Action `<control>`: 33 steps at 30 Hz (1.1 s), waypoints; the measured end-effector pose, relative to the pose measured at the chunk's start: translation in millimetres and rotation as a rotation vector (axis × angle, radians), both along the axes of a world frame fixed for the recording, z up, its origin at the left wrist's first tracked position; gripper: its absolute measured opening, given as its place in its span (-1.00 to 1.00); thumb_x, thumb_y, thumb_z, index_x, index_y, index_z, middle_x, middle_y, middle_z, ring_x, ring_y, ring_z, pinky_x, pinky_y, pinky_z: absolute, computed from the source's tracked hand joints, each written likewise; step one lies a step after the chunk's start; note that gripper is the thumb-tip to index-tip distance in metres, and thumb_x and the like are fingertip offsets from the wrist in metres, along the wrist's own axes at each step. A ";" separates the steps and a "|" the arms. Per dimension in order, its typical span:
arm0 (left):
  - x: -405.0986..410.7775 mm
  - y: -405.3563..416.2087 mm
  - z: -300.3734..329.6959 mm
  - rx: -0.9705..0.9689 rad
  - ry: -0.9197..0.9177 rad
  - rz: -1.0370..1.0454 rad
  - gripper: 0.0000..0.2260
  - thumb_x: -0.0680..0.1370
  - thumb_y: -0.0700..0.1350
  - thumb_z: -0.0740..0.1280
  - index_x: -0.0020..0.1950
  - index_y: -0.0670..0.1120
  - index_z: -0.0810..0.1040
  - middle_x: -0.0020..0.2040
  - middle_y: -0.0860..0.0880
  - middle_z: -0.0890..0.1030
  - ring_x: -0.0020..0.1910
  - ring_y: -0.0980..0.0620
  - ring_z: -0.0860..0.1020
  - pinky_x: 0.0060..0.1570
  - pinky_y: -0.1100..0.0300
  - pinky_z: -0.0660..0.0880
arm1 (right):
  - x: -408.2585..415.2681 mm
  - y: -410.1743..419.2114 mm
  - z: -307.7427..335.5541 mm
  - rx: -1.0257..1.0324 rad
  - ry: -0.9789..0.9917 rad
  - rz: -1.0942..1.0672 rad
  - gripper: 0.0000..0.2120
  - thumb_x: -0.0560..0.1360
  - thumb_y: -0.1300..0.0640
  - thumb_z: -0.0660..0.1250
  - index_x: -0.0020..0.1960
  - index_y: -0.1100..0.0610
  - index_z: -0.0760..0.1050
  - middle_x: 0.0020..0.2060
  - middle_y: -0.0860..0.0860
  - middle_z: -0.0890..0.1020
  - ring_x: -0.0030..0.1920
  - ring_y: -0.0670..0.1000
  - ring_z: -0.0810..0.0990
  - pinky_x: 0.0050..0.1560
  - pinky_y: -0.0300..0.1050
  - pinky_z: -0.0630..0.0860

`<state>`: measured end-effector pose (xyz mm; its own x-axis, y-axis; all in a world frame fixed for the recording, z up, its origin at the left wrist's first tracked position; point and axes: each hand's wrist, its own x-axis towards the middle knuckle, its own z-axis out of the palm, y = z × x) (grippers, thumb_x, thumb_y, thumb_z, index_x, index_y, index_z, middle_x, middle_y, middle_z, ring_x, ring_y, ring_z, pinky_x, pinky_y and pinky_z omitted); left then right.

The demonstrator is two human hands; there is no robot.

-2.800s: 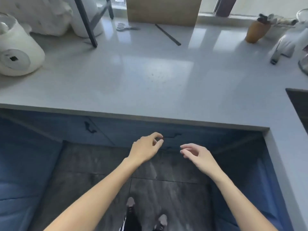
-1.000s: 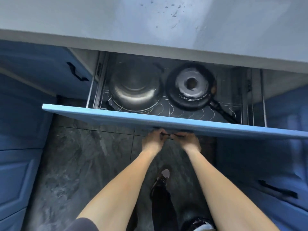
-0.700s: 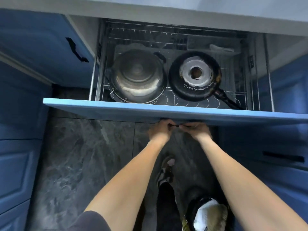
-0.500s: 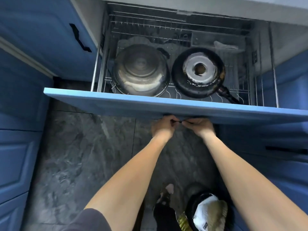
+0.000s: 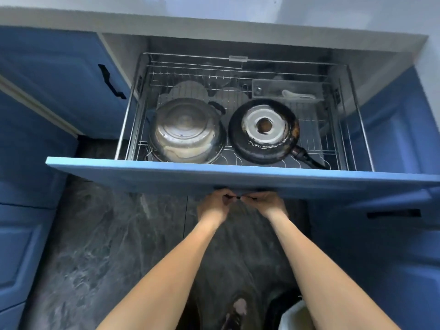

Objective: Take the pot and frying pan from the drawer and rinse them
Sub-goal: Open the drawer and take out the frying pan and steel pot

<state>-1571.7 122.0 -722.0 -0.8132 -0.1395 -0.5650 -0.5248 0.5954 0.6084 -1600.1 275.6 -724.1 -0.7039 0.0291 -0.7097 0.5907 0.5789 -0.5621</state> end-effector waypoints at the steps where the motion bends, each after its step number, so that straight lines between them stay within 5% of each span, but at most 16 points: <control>1: 2.5 0.6 -1.3 0.021 -0.001 0.006 -0.93 0.50 0.08 0.33 -0.06 0.18 0.59 -0.10 0.15 0.65 -0.01 0.05 0.60 0.04 0.11 0.51 | 2.9 0.6 -0.5 -0.027 0.007 -0.017 -0.79 0.25 -0.17 0.49 -0.14 -0.16 0.67 -0.04 -0.09 0.71 0.05 -0.10 0.62 0.12 -0.22 0.46; 3: 7.1 1.1 -5.4 0.070 0.009 0.027 -0.97 0.49 0.05 0.36 -0.13 0.20 0.57 -0.18 0.16 0.62 -0.04 0.04 0.61 0.04 0.09 0.52 | 8.5 1.7 -1.1 -0.051 0.017 -0.034 -0.75 0.33 -0.05 0.50 -0.02 -0.01 0.68 -0.04 -0.06 0.70 0.00 -0.15 0.60 0.00 -0.30 0.41; 12: 21.9 -0.6 -10.6 0.198 0.065 0.098 -0.84 0.46 -0.09 0.43 -0.25 0.17 0.57 -0.26 0.03 0.63 -0.16 -0.10 0.64 -0.02 -0.01 0.56 | 28.7 -0.7 -6.6 0.014 0.091 -0.032 -0.78 0.32 -0.11 0.48 -0.08 -0.06 0.68 -0.05 -0.12 0.71 0.01 -0.13 0.63 0.04 -0.23 0.49; 16: 19.9 1.0 -1.1 0.050 0.008 0.017 -0.93 0.49 -0.01 0.38 -0.05 0.12 0.63 -0.14 0.09 0.65 -0.06 0.00 0.61 -0.03 0.14 0.50 | 29.3 -1.3 1.3 0.024 0.071 0.013 -0.74 0.34 -0.09 0.46 0.00 -0.06 0.66 0.00 -0.10 0.69 0.04 -0.08 0.62 0.02 -0.23 0.47; 19: 19.9 2.6 23.5 -0.010 -0.123 -0.233 -0.71 0.51 -0.02 0.30 0.24 0.06 0.52 0.21 0.00 0.60 0.18 -0.09 0.56 0.14 0.08 0.49 | 37.0 -3.8 33.7 -0.003 0.034 0.395 -0.50 0.37 0.00 0.47 0.28 0.04 0.49 0.21 0.06 0.59 0.20 0.08 0.56 0.20 -0.05 0.48; 22: 35.2 2.6 79.5 -0.091 -0.192 -0.474 -0.45 0.48 0.13 0.32 0.44 0.11 0.30 0.38 0.06 0.46 0.34 -0.04 0.45 0.26 0.08 0.40 | 54.4 3.2 93.7 0.014 -0.006 0.651 -0.33 0.40 0.05 0.44 0.44 0.09 0.28 0.37 0.04 0.44 0.35 0.06 0.43 0.33 -0.14 0.34; 26: 52.2 -32.0 183.3 0.347 -0.038 -0.500 -0.69 0.46 0.11 0.37 0.21 0.18 0.54 0.15 0.21 0.62 0.14 0.24 0.55 0.23 0.13 0.46 | 79.8 32.0 196.0 -0.132 0.019 0.552 -0.52 0.39 -0.04 0.41 0.29 -0.14 0.43 0.20 -0.19 0.57 0.09 -0.18 0.57 0.18 -0.27 0.44; 28: 36.4 -61.6 234.2 0.492 -0.007 -0.463 -0.78 0.49 -0.02 0.41 0.14 0.10 0.61 0.06 0.15 0.67 0.07 0.20 0.60 0.16 0.23 0.49 | 78.0 50.4 246.6 -0.170 0.064 0.433 -0.61 0.36 -0.01 0.45 0.18 -0.17 0.51 0.07 -0.19 0.63 -0.04 -0.17 0.62 0.08 -0.25 0.51; 30: 4.8 -86.7 271.2 0.487 0.066 -0.448 -0.79 0.48 -0.06 0.43 0.10 0.11 0.61 0.03 0.13 0.67 0.03 0.15 0.62 0.09 0.28 0.51 | 66.7 68.4 288.0 -0.158 0.154 0.309 -0.66 0.38 0.10 0.47 0.12 -0.11 0.55 0.02 -0.11 0.67 -0.12 -0.12 0.62 0.02 -0.21 0.54; 33: -61.6 -104.0 293.8 0.308 0.199 -0.481 -0.77 0.36 0.16 0.43 0.01 0.27 0.58 -0.03 0.17 0.67 0.00 0.22 0.60 0.07 0.31 0.49 | 32.5 90.1 323.3 -0.111 0.266 0.170 -0.70 0.41 0.21 0.46 0.08 -0.05 0.55 -0.03 -0.02 0.68 -0.15 -0.04 0.61 -0.02 -0.24 0.53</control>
